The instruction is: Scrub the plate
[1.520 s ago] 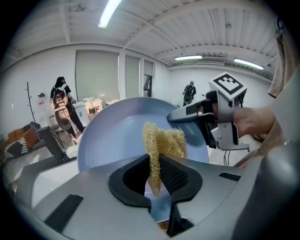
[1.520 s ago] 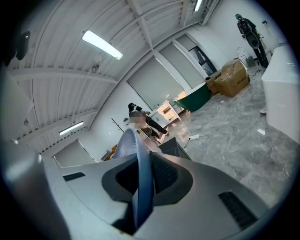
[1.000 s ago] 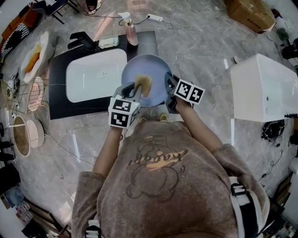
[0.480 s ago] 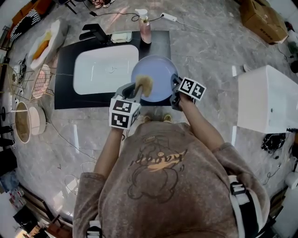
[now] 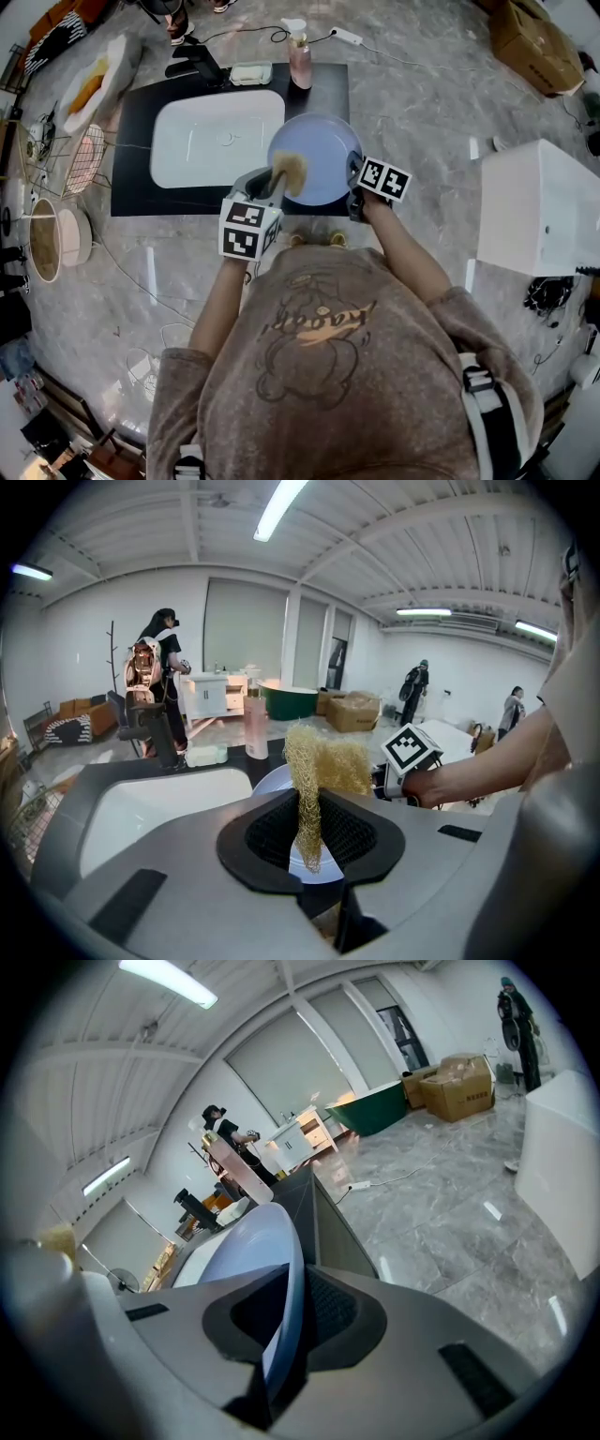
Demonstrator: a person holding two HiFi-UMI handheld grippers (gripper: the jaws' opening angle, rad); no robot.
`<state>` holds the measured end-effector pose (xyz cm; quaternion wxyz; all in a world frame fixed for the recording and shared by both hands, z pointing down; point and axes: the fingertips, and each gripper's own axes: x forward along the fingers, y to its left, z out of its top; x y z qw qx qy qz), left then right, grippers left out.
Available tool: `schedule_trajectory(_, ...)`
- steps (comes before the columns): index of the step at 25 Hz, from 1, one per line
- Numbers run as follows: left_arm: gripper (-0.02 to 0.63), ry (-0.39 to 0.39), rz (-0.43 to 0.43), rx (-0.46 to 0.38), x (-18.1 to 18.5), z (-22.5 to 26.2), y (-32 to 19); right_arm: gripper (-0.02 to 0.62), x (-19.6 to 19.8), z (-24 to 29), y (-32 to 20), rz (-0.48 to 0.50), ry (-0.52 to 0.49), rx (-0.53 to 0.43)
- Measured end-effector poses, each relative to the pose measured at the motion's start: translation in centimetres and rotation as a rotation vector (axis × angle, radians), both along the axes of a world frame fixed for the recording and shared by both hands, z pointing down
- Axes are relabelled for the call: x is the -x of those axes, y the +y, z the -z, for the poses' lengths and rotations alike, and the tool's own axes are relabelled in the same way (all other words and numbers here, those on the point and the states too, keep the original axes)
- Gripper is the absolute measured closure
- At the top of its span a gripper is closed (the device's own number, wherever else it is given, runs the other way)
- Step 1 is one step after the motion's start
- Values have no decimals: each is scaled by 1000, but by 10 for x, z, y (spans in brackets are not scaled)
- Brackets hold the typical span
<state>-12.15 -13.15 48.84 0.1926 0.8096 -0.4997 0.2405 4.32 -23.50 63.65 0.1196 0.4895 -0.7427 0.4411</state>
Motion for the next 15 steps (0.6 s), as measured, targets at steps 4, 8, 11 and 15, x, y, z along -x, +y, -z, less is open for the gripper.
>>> schedule_trajectory(4, 541, 5, -1, 1, 1, -1, -2, 537, -1, -8, 0, 43, 89, 2)
schedule_trajectory(8, 542, 14, -5, 4, -1, -2, -4, 515, -4, -17, 2, 65, 171, 24)
schedule_trajectory(11, 541, 27, -6, 4, -2, -1, -7, 478, -6, -20, 3, 70, 177, 28)
schedule_trajectory(15, 541, 43, -9, 4, -3, 0, -10, 451, -9, -11, 0, 74, 171, -1)
